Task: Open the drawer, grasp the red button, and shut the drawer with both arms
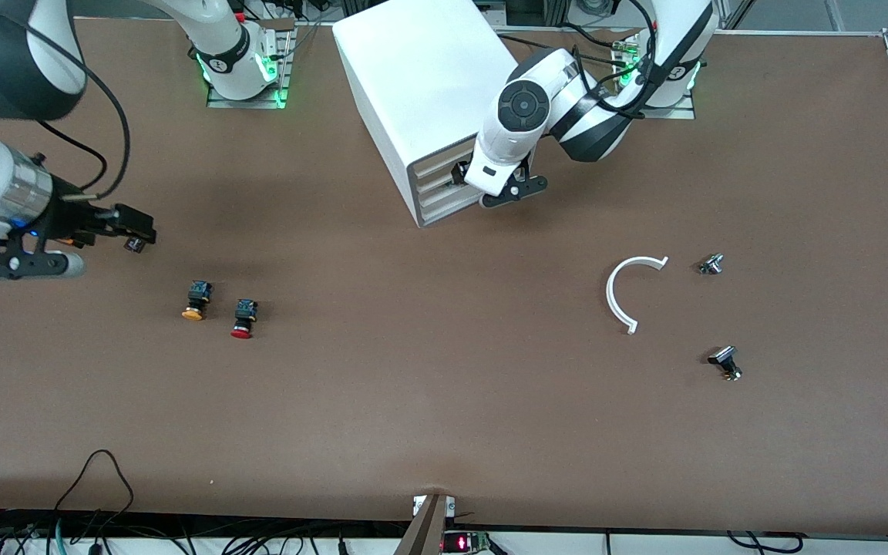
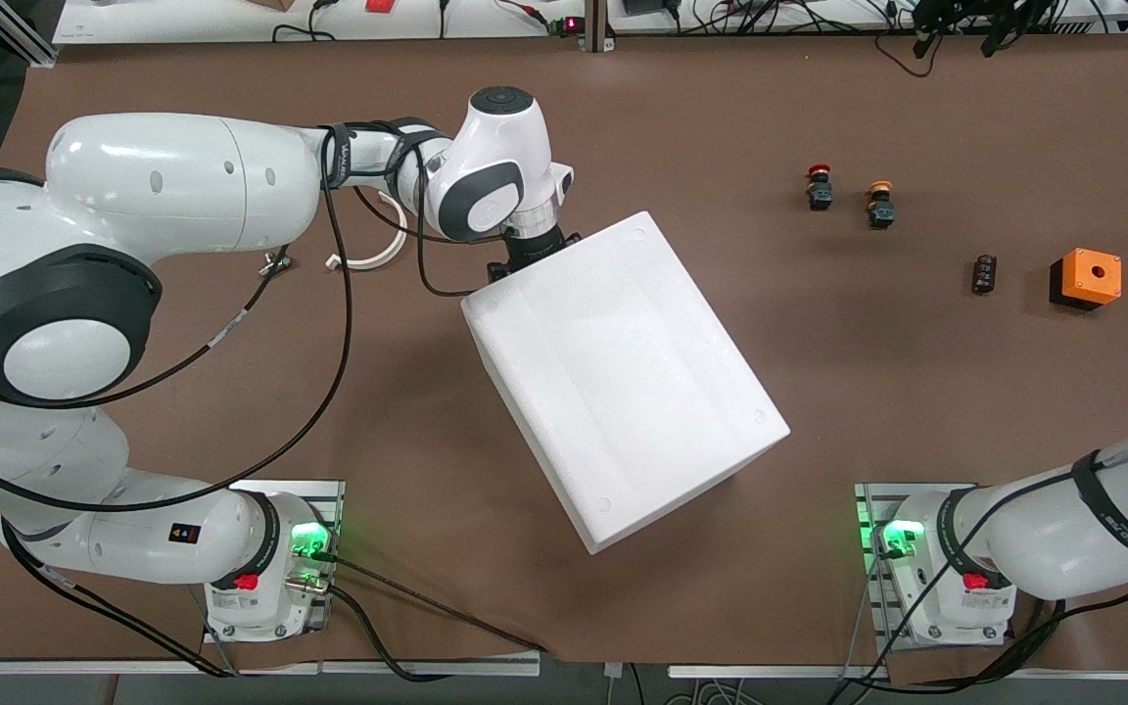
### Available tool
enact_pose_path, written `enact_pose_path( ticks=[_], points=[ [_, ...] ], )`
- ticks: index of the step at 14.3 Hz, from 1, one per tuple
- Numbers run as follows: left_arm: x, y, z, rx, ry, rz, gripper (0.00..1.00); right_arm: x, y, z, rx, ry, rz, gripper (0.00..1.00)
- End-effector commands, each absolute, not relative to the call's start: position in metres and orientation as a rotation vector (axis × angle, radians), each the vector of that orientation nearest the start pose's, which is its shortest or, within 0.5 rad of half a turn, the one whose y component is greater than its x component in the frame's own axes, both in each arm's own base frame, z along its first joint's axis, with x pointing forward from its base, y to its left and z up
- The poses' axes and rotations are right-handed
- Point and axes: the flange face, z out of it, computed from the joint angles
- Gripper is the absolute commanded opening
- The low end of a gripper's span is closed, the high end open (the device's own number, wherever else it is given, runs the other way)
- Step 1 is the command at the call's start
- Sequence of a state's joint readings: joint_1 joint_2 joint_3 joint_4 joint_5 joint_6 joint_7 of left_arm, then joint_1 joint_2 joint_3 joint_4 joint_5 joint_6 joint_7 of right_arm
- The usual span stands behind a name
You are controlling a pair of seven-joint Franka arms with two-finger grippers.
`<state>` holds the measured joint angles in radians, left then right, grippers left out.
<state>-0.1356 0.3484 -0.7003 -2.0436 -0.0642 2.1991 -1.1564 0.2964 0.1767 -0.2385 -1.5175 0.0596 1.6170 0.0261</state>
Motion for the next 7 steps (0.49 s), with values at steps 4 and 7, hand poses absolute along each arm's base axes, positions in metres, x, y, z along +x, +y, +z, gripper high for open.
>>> enact_pose_path(
  ticks=[4,7],
  points=[
    [0.45,-0.394,0.364,-3.027,-0.662,0.535,1.0,0.559,0.034,0.613,-3.155,0.049,0.107,1.0],
    [0.506,-0.32,0.392,-3.023,-0.71,0.564,1.0,0.546,0.029,0.628,-3.158,0.066,0.08,0.99]
  ],
)
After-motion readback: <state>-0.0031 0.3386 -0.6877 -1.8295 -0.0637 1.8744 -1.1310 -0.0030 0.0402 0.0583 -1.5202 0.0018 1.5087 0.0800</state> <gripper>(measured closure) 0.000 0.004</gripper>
